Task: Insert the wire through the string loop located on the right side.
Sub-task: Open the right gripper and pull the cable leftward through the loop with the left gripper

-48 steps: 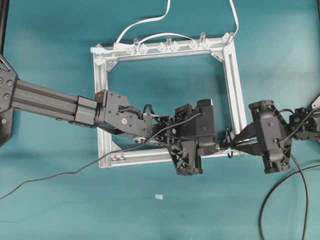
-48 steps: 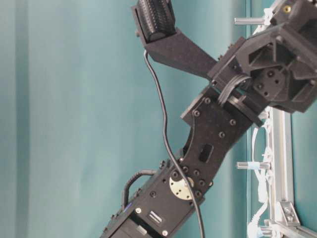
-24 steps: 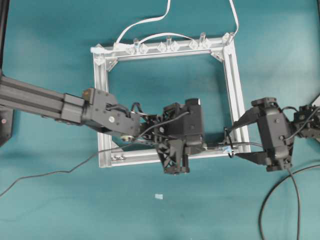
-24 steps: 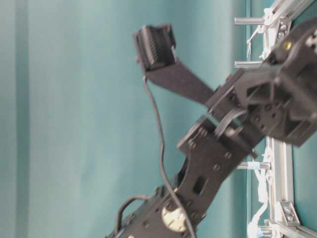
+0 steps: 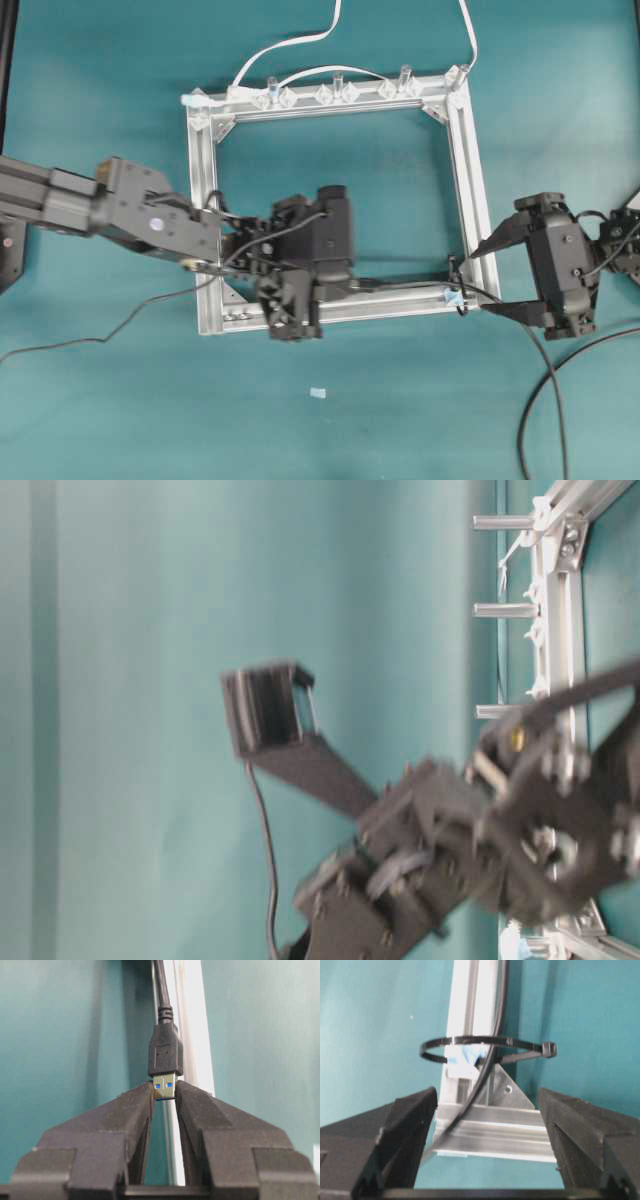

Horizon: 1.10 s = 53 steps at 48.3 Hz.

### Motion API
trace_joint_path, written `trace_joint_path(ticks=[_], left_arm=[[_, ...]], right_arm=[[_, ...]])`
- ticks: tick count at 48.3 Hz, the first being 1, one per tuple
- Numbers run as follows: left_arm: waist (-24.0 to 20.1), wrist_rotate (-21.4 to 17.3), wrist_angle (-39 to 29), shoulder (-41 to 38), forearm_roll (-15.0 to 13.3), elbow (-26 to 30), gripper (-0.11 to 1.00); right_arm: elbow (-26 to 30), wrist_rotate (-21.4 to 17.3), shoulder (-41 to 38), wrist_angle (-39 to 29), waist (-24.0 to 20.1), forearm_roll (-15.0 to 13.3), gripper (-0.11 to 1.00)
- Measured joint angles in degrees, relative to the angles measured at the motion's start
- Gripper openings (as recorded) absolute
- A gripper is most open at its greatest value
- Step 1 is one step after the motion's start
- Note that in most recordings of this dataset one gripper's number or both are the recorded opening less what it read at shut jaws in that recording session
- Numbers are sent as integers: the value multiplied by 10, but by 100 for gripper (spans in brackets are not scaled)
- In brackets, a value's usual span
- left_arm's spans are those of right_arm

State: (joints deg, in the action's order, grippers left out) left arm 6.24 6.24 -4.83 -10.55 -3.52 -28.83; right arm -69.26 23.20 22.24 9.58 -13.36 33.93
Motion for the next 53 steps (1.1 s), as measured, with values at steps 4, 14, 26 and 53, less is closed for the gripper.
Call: trace_joint_path(ticks=[4,14,26,53], left_arm=[[2,0,-19,25,0,-25,17],[10,0,-71,98,0,-93,17],[15,14,-123,174,0,-157,17],[48,50,-190,265,0,-234,17]], right_arm=[[-4,0,0,0,1,0,91],[-9,0,0,0,0,1,91],[-9,0,0,1,0,0,91],[-9,1,0,1,0,0,90]])
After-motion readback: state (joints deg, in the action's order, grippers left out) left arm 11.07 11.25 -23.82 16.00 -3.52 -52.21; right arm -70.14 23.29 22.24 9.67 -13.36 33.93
